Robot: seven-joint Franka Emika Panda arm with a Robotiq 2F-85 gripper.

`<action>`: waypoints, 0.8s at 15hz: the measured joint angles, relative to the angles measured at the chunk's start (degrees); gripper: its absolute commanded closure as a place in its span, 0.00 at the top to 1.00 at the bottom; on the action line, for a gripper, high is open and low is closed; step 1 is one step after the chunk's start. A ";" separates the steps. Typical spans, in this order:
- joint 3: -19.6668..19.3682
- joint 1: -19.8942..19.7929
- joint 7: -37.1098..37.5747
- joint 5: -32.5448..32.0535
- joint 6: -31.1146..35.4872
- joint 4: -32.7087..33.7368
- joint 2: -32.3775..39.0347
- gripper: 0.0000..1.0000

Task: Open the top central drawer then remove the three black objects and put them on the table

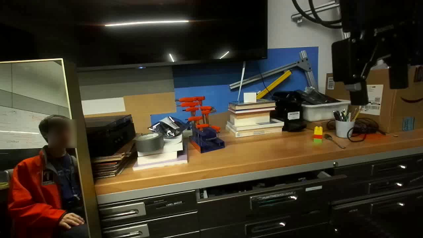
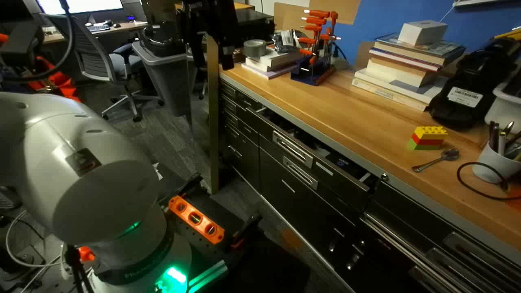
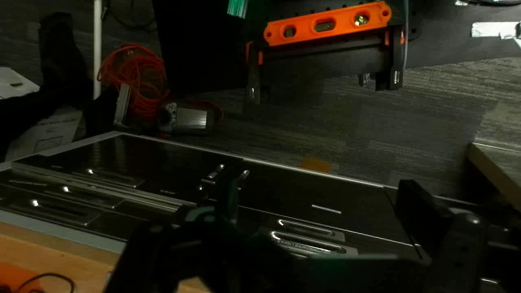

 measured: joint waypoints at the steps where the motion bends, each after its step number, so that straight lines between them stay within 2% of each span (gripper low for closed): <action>1: -0.01 0.00 0.00 0.00 0.04 0.29 -0.05 1.00; 8: -0.14 0.00 0.00 0.00 0.09 0.55 -0.02 1.00; 12: -0.46 -0.77 3.32 -0.04 4.38 -1.20 1.21 1.00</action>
